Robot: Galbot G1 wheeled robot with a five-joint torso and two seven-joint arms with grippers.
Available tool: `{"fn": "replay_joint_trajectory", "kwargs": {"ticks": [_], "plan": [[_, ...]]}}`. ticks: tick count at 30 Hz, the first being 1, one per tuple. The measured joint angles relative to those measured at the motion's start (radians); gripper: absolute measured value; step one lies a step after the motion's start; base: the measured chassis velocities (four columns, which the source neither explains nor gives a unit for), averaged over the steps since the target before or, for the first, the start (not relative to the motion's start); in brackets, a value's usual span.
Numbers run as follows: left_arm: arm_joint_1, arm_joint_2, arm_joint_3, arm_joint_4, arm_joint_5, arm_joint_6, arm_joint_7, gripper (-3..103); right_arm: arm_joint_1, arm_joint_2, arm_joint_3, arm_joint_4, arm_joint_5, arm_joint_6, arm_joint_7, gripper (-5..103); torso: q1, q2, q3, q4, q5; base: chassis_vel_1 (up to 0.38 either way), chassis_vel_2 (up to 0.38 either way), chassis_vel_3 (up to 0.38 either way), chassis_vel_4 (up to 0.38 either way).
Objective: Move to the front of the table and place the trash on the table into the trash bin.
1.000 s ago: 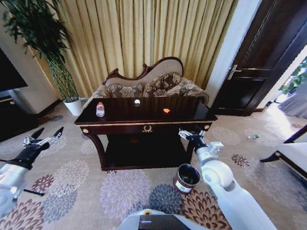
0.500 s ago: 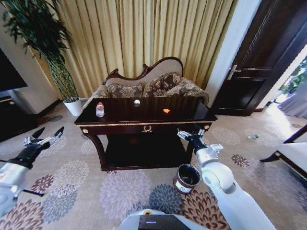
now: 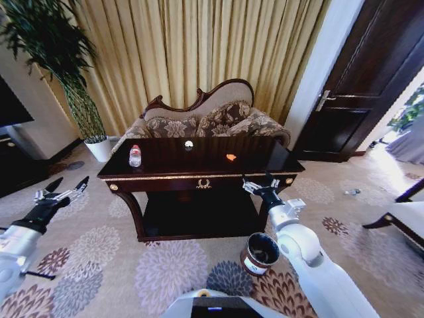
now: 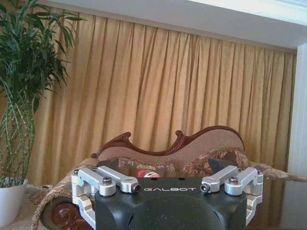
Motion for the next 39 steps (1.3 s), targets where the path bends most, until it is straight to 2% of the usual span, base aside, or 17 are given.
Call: {"fn": "replay_joint_trajectory", "kwargs": {"ticks": [29, 39], "plan": [[-0.009, -0.002, 0.018, 0.006, 0.013, -0.004, 0.005, 100, 0.008, 0.003, -0.024, -0.007, -0.013, -0.007, 0.009, 100, 0.000, 0.000, 0.000, -0.0001, 0.0000, -0.099, 0.103, 0.107, -0.108], [-0.009, -0.011, 0.018, -0.004, 0.016, -0.001, 0.003, 100, 0.095, -0.054, -0.045, -0.044, 0.053, -0.063, 0.050, 100, 0.000, 0.000, 0.000, 0.0001, 0.0003, -0.007, 0.007, 0.006, -0.012]]}}
